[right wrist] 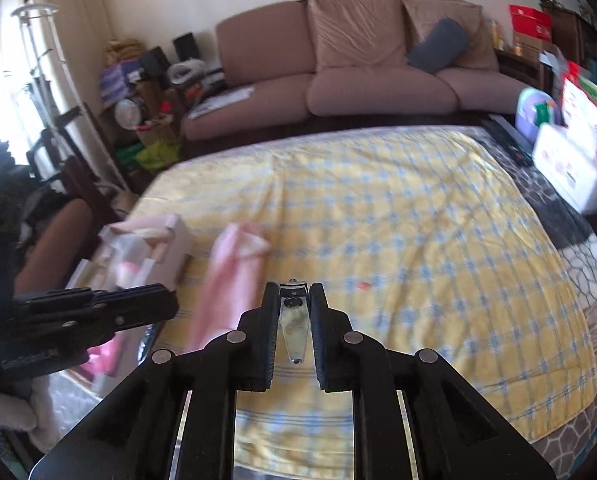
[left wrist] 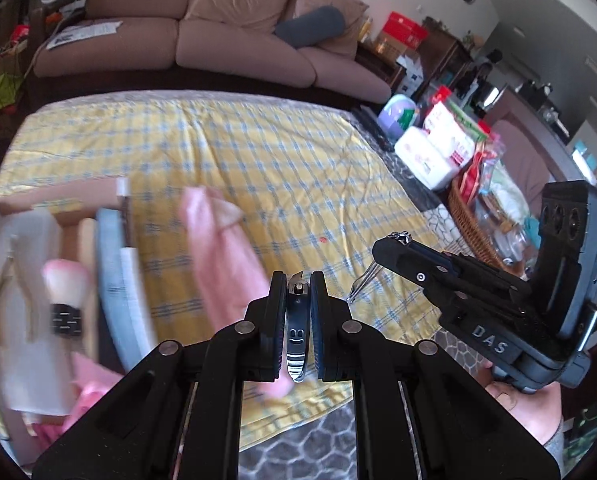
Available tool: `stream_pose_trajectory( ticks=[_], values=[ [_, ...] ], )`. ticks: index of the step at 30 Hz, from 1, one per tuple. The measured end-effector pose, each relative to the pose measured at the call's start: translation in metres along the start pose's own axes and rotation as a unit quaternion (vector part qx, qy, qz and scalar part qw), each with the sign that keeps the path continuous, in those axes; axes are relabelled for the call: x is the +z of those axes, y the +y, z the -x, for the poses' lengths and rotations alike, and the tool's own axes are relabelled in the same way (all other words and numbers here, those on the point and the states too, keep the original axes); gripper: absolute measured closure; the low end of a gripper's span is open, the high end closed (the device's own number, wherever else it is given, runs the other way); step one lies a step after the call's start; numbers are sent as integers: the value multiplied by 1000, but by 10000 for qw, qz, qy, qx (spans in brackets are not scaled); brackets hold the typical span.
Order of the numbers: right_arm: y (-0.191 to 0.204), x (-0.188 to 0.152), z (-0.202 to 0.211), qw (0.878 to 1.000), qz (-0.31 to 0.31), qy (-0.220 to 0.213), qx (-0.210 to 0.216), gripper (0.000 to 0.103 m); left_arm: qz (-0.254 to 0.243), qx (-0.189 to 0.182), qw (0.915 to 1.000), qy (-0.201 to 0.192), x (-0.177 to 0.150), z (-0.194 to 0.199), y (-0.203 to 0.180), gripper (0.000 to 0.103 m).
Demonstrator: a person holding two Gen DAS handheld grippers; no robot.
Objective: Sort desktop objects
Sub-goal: 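Carry both clippers into the tray and open both tools, then grasp the pink towel with the right tool while the left tool grasps its other end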
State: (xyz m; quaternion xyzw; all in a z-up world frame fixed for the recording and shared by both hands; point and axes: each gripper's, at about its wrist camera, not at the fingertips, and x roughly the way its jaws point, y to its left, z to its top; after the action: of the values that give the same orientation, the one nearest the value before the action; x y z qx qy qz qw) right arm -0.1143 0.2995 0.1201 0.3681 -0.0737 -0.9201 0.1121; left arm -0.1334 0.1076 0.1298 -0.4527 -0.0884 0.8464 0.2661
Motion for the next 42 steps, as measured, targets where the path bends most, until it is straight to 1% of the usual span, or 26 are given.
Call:
stream_pose_trajectory(
  ticks=[3,6,8,10,14,17,20,22,25,31,34,36,37,38,39,40,41,42],
  values=[
    [38,13,6,9991,159,-36,391,89,63,163,9998,-121,0,31,28,92],
    [79,20,4,9965,319,-4,768,89,261,332,9990,-132,-4,51,65,92],
    [107,22,-6,9940,395,131,1015,89,435,409,9982,-90,-12,57,88,92],
    [129,20,-22,9916,441,333,1172,89,589,446,9973,13,-23,56,107,92],
    [161,7,-56,9873,472,781,1304,89,763,472,9957,245,-42,43,130,92],
    [176,-5,-82,9844,540,1160,1207,89,841,451,9949,325,-49,33,139,93],
    [183,-11,-100,9835,652,1367,992,89,968,484,9935,354,-52,24,148,92],
    [181,-13,-109,9828,599,1473,938,89,946,577,9932,353,-52,20,151,92],
    [180,-14,-121,9815,645,1599,831,89,1015,615,9924,322,-54,17,156,92],
    [180,-17,-132,9811,652,1638,797,88,1098,657,9914,267,-56,14,159,92],
    [178,-17,-131,9826,606,1551,826,85,1131,674,9911,214,-56,17,158,92],
    [173,-13,-128,9845,439,1431,916,84,1122,688,9911,187,-54,18,156,89],
    [171,-11,-125,9852,370,1370,961,81,1125,686,9911,178,-54,20,155,87],
    [168,-9,-122,9859,312,1317,987,75,1131,696,9910,159,-53,22,156,85],
    [166,-7,-119,9867,270,1271,982,73,1130,712,9910,133,-52,24,155,83],
    [164,-5,-115,9874,246,1227,966,70,1121,741,9909,108,-52,27,155,75],
    [161,-2,-111,9881,225,1184,955,67,1097,786,9908,83,-51,29,154,71],
    [159,0,-106,9891,200,1123,930,65,1070,819,9909,54,-50,31,152,61]
  ],
)
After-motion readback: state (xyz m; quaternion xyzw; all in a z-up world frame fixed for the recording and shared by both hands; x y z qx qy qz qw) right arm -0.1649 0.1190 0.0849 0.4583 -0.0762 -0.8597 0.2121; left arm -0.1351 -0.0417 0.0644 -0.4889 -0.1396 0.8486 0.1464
